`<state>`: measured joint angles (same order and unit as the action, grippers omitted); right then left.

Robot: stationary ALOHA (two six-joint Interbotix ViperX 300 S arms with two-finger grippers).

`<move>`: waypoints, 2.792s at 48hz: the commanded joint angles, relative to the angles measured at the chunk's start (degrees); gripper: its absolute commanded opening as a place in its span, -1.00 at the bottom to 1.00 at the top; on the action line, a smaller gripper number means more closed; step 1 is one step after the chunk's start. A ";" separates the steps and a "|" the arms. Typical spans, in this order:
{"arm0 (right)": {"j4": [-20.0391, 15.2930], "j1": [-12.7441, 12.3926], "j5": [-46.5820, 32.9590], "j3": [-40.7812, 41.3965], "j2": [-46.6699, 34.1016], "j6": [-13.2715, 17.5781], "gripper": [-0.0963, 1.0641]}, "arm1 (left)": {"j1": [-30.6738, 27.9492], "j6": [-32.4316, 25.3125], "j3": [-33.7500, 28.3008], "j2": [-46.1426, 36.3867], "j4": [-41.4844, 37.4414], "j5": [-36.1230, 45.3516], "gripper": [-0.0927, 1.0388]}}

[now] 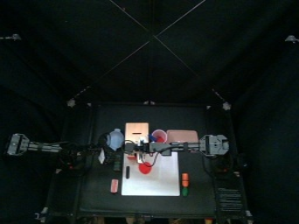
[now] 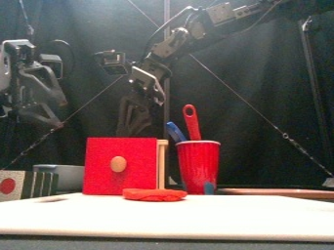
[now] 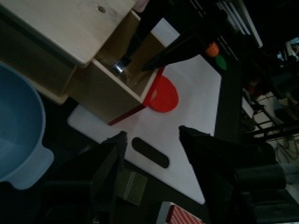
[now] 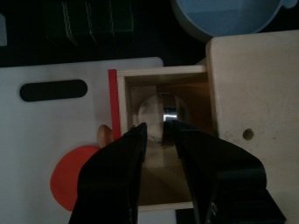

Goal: Get the cutter from the drawer then cut the dough then place the extra dough in the bowl
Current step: Place the cutter on the board

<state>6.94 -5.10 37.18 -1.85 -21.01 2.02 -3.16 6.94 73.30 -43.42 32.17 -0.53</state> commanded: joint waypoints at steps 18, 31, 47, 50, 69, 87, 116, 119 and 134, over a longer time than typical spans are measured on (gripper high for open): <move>0.53 -1.67 0.00 -2.37 0.62 -0.09 0.38 | 0.00 0.00 -0.62 0.00 0.00 -0.44 0.71; 0.09 -1.49 0.09 -2.29 0.35 -0.09 0.38 | 0.00 0.00 -0.62 0.00 0.00 -0.44 0.71; 0.44 -1.32 1.05 -3.16 0.62 -0.18 0.38 | 0.00 0.00 -0.62 0.00 0.35 -0.44 0.71; 0.18 -1.32 1.14 -3.16 0.62 -0.18 0.38 | 0.00 0.00 -0.44 0.00 0.35 -0.44 0.71; -0.53 -1.23 1.14 -3.16 0.26 -0.53 0.38 | 0.00 0.00 -0.44 0.00 0.35 -0.44 0.71; -0.62 -1.32 1.14 -2.72 -0.97 -0.53 0.36 | 0.00 0.00 -0.44 0.00 0.35 -0.44 0.71; 0.00 -0.18 2.11 -3.69 1.23 -0.26 0.11 | 0.00 0.00 -0.44 0.00 0.44 -0.44 0.71; 0.18 0.00 2.37 -3.69 2.37 -0.26 0.11 | 0.00 0.00 -0.44 0.00 0.35 -0.44 0.71; 0.26 0.70 3.34 -3.25 5.80 -0.09 0.11 | 0.00 0.00 -0.44 0.00 1.05 -0.44 0.71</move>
<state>7.29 -4.48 40.34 -3.87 -18.72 1.76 -3.08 6.94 73.48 -43.42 33.13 -0.53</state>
